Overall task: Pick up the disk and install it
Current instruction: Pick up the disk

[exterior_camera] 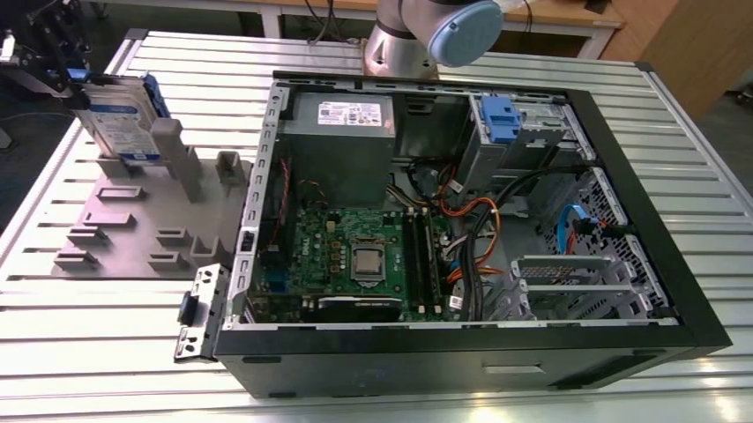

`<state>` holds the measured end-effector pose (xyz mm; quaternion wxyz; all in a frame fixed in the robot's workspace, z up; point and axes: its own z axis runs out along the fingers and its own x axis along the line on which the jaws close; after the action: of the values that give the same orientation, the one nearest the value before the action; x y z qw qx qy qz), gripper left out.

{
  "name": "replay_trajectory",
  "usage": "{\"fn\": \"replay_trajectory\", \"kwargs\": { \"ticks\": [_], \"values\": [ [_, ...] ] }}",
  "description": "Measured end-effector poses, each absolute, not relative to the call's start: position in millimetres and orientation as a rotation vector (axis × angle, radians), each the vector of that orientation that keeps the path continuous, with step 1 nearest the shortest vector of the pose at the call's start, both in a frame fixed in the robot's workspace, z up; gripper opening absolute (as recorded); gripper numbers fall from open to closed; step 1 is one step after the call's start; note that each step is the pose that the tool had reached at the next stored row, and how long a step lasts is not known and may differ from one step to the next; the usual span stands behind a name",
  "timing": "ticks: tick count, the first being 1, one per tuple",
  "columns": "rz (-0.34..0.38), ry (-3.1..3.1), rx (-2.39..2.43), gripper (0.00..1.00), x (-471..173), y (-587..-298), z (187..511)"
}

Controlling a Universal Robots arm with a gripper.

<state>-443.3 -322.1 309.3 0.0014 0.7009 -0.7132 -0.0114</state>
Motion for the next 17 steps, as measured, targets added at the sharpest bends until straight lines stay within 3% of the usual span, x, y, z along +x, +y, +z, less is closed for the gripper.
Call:
{"fn": "replay_trajectory", "kwargs": {
  "ticks": [17],
  "values": [
    [-0.036,-2.238,2.2,0.36,-443.3,-322.2,314.0]
  ]
}}
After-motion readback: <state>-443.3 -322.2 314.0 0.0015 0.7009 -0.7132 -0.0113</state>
